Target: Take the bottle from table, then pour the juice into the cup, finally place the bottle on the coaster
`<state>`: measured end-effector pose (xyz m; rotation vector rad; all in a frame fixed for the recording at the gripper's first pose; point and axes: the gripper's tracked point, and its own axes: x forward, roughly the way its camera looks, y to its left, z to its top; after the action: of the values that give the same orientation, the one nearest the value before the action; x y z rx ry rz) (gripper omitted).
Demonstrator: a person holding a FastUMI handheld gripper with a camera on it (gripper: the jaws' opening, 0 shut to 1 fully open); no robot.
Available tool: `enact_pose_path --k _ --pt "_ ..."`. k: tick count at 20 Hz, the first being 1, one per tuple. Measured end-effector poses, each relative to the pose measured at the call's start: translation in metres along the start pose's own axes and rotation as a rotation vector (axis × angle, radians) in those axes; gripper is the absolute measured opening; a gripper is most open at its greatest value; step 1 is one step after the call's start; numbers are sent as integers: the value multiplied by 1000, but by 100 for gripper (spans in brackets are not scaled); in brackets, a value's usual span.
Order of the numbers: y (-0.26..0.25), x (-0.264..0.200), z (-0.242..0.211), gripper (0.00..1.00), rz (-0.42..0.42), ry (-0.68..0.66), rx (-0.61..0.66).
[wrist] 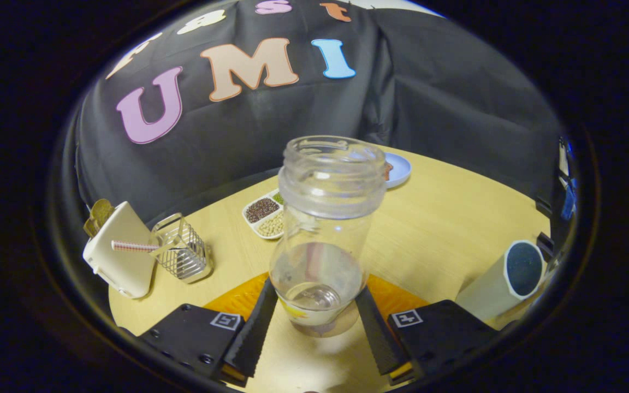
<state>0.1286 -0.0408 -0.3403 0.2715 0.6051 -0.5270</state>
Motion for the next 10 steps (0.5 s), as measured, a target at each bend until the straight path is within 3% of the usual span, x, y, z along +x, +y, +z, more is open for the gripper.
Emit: enact_pose_path --k 10 --pt "19 -10 18 88 52 -40 -6"
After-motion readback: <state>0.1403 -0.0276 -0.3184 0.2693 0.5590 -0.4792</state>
